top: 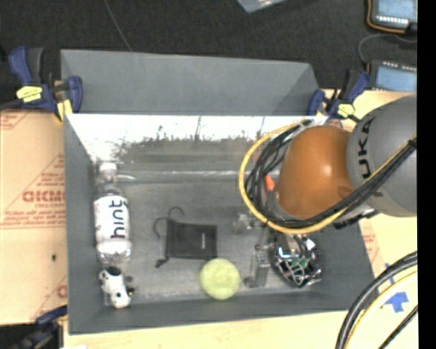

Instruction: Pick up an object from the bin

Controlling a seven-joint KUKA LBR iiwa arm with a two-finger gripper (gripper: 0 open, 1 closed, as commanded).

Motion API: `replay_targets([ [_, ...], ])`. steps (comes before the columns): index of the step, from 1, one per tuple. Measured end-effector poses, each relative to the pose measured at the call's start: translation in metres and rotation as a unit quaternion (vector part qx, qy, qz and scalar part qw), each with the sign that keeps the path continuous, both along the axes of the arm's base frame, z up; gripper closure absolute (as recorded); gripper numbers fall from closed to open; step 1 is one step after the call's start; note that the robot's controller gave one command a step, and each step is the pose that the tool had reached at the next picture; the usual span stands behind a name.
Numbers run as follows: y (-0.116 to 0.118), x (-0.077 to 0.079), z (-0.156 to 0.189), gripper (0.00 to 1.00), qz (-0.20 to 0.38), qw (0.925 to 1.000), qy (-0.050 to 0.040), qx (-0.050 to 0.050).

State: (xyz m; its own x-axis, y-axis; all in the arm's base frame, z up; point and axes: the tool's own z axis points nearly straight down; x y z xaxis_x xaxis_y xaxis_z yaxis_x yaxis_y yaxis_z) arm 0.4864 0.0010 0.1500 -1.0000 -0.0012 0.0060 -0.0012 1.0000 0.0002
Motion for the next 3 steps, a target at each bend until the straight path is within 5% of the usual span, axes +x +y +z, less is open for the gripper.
replay_targets([
  [1,0.0,0.002,0.004,0.0,0.0,1.0,-0.0042,0.0],
  [2,0.071,0.051,-0.055,0.0,-0.023,0.9997,-0.0053,0.001],
  [3,0.087,0.059,-0.056,0.0,0.009,1.0,-0.0013,0.0],
])
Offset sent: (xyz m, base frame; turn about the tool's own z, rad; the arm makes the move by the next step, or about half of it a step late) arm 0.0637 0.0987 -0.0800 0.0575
